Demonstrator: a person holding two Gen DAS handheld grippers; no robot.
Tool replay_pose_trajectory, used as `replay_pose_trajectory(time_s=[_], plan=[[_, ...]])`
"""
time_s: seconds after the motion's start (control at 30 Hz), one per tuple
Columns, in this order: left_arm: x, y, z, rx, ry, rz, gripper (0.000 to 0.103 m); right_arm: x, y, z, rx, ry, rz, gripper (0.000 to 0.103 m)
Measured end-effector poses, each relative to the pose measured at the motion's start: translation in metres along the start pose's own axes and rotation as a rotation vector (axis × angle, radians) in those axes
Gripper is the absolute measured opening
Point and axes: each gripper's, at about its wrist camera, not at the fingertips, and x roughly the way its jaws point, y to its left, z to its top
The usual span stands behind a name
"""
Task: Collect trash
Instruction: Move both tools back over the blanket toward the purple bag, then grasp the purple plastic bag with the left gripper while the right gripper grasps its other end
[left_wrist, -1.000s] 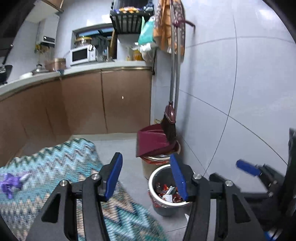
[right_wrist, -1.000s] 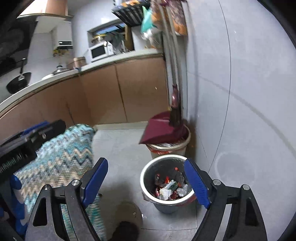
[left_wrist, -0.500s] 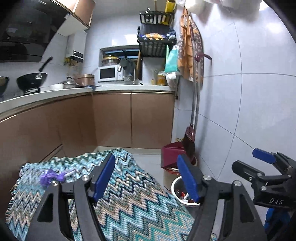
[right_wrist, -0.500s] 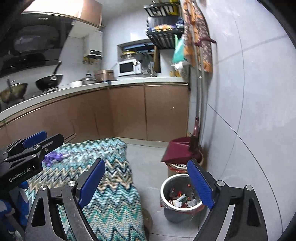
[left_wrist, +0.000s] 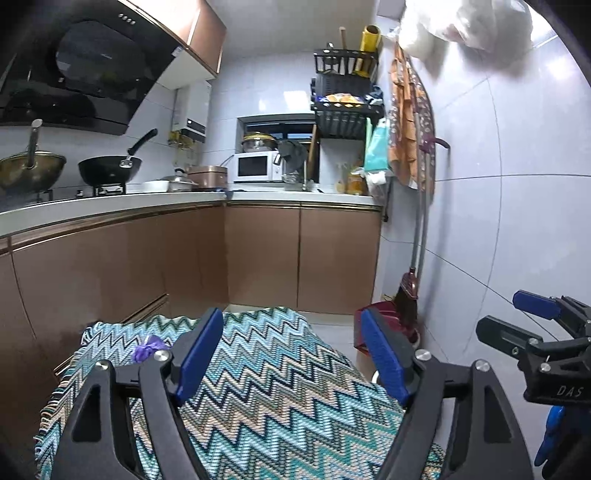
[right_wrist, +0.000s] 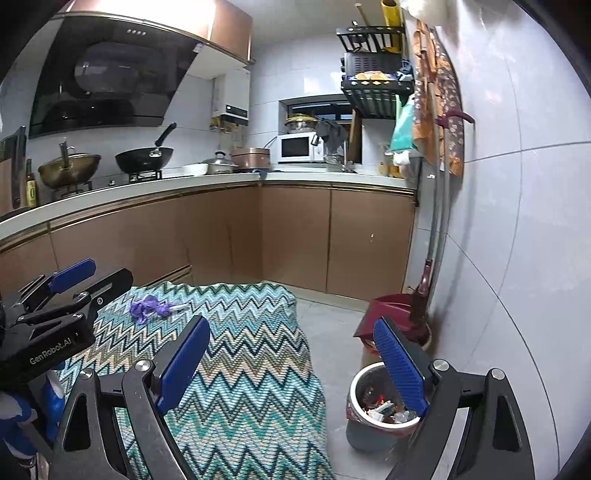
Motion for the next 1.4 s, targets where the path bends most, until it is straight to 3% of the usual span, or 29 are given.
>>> replay_pose_trajectory(time_s=[0.27, 0.47, 0.73, 0.97, 1.03, 1.23, 1.4], plan=[[0.015, 0.035, -0.009, -0.043, 0.045, 0.028, 0.076, 0.018, 0.018, 0.008, -0.014, 0.010, 0.041, 0.090], [0.034, 0.073, -0.024, -0.095, 0.090, 0.062, 0.076, 0.053, 0.035, 0.011, -0.028, 0.042, 0.095, 0.090], [0.081, 0.162, -0.074, -0.220, 0.239, 0.070, 0.076, 0.125, 0.061, 0.004, -0.051, 0.136, 0.183, 0.090], [0.142, 0.253, -0.096, -0.326, 0.339, 0.071, 0.076, 0.207, 0.104, -0.001, -0.062, 0.231, 0.348, 0.089], [0.161, 0.265, -0.095, -0.319, 0.352, 0.072, 0.076, 0.230, 0.117, -0.003, -0.053, 0.260, 0.406, 0.086], [0.228, 0.293, -0.104, -0.258, 0.427, 0.083, 0.075, 0.286, 0.153, -0.010, -0.107, 0.312, 0.470, 0.082], [0.258, 0.303, -0.116, -0.209, 0.466, 0.068, 0.065, 0.328, 0.175, -0.013, -0.123, 0.349, 0.534, 0.081]])
